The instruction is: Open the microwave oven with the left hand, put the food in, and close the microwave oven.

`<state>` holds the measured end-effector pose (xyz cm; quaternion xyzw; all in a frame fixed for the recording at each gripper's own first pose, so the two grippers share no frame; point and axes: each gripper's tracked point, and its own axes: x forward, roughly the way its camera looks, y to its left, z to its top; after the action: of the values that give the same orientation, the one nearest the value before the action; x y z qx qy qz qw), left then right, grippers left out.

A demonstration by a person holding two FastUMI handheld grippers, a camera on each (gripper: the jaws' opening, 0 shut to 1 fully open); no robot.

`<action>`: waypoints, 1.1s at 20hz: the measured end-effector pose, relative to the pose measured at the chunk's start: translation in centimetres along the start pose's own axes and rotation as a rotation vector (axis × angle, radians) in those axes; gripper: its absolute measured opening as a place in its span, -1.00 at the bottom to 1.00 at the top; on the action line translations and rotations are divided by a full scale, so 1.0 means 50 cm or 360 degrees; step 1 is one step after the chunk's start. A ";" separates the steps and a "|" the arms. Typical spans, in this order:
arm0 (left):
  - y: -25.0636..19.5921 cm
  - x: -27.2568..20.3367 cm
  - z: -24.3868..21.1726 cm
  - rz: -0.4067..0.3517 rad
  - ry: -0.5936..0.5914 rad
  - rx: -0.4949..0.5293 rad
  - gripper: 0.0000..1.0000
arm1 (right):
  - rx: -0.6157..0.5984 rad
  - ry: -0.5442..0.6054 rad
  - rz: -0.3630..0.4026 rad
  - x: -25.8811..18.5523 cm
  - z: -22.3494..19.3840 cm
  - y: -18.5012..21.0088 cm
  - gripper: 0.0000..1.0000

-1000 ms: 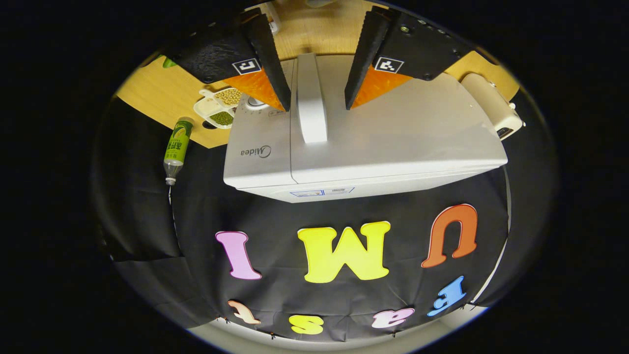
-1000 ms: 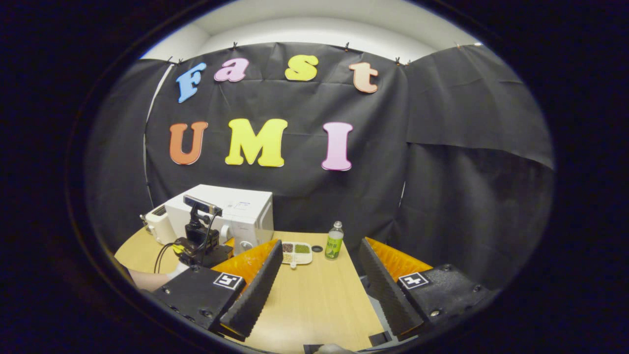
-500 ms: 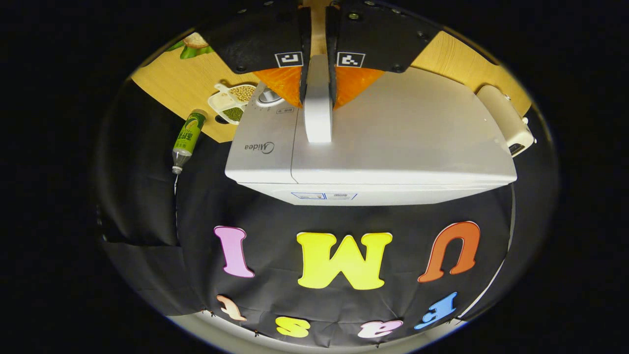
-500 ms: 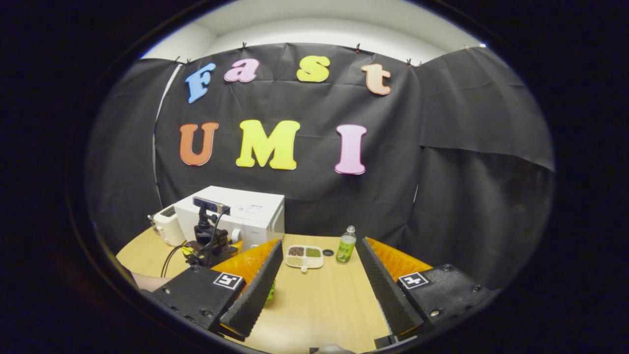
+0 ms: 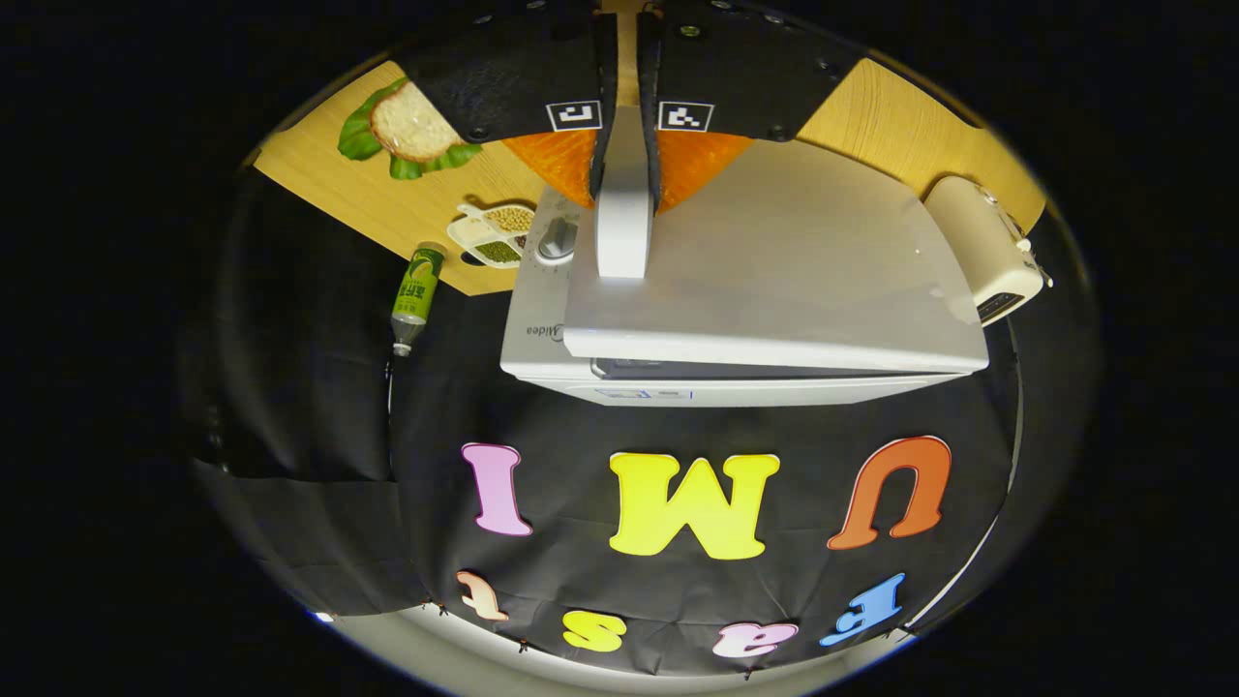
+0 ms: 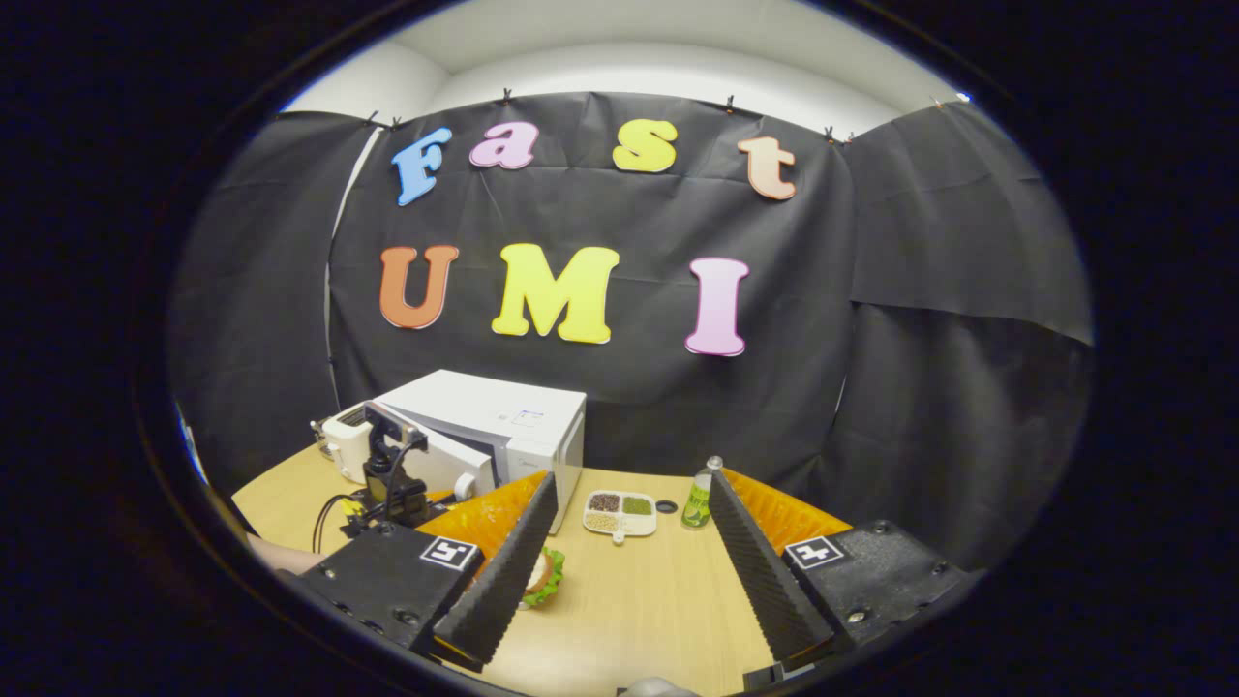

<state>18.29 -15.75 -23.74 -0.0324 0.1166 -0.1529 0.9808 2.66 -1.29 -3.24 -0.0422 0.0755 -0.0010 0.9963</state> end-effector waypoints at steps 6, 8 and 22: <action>0.039 -0.125 -0.036 0.0048 0.0051 0.0043 -0.72 | 0.0005 -0.0004 0.0138 -0.018 -0.016 0.065 0.84; 0.075 -0.161 -0.042 0.0136 0.0056 0.0099 -0.58 | -0.0011 -0.0021 0.0170 -0.027 -0.016 0.084 0.84; 0.264 -0.376 -0.075 0.0488 0.0127 0.0083 0.90 | -0.0018 -0.0003 0.0349 -0.071 -0.054 0.172 0.84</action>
<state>3.84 2.47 -24.59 0.0173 0.1550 -0.0055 0.9878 -1.30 7.09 -6.07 -0.0393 0.0786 0.1086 0.9902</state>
